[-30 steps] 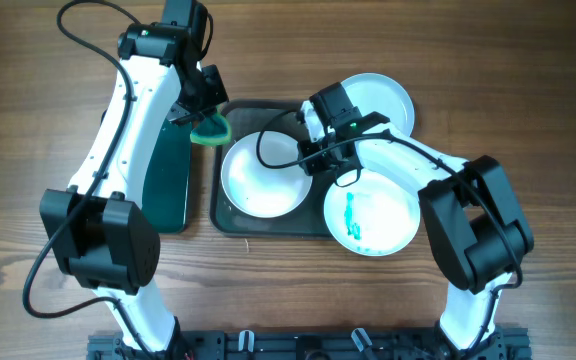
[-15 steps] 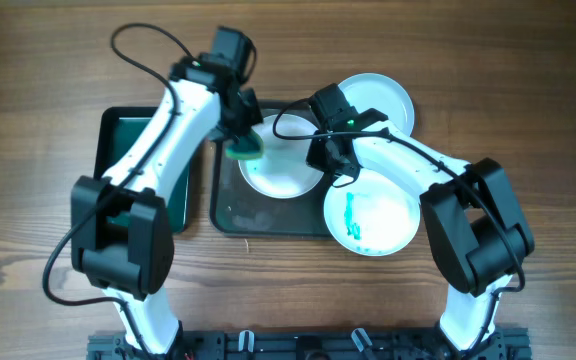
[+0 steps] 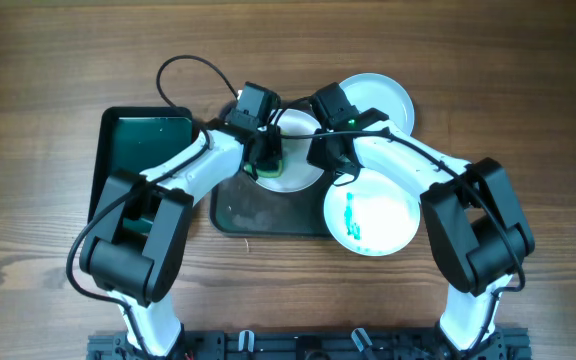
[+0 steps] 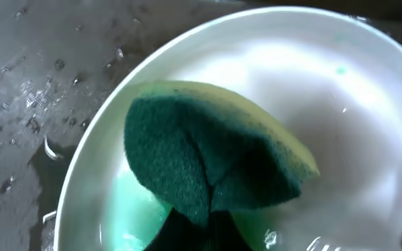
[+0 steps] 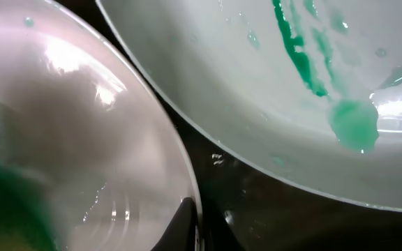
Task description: Clean dirty plates on tray and stack at the side
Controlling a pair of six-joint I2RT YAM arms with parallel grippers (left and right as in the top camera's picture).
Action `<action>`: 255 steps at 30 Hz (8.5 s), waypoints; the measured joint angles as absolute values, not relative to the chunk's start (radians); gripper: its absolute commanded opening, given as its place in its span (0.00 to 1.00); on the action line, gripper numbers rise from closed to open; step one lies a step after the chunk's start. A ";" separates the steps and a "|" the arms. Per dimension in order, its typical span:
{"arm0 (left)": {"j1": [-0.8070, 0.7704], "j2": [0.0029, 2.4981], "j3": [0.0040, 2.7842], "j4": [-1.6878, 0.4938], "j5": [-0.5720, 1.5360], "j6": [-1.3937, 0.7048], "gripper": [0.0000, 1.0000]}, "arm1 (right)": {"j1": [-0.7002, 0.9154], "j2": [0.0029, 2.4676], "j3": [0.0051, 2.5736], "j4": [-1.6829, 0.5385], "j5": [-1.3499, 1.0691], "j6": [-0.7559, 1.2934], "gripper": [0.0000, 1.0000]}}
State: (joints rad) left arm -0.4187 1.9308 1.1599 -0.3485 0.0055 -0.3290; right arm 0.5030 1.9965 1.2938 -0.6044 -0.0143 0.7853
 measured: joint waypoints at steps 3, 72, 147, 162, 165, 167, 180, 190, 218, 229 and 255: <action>-0.417 1.928 1.131 -0.241 0.067 -0.219 0.04 | 0.502 1.996 1.294 -0.601 -0.006 0.785 0.04; -0.183 1.502 1.261 -0.968 -0.042 -0.514 0.04 | -0.184 1.462 1.232 -0.998 0.094 0.509 0.04; -0.183 1.502 1.261 -0.980 -0.039 -0.514 0.04 | 0.455 1.724 1.142 -0.726 -0.162 0.484 0.28; -0.183 1.533 1.261 -0.931 0.003 -0.514 0.04 | 0.480 1.921 1.126 -0.431 -0.248 0.641 0.04; -0.218 1.628 1.261 -0.857 0.033 -0.514 0.04 | 0.479 1.932 1.126 -0.413 -0.272 0.667 0.04; -0.279 1.717 1.261 -0.806 0.047 -0.514 0.04 | 0.479 1.934 1.126 -0.412 -0.278 0.677 0.04; -0.385 1.971 1.278 -0.711 0.133 -0.270 0.04 | 0.479 1.937 1.127 -0.410 -0.289 0.678 0.04; -0.454 1.996 1.295 -0.652 0.142 -0.347 0.04 | 0.480 1.944 1.128 -0.393 -0.306 0.678 0.04; -0.458 2.008 1.286 -0.474 -0.046 -0.524 0.04 | 0.476 1.947 1.135 -0.399 -0.310 0.681 0.04; -0.459 2.001 1.311 -0.808 -0.324 -0.850 0.04 | 0.503 1.955 1.135 -0.402 -0.365 0.665 0.04; -0.427 2.033 1.526 -0.906 -0.324 -0.408 0.04 | 0.476 1.950 1.135 -0.410 -0.332 0.677 0.04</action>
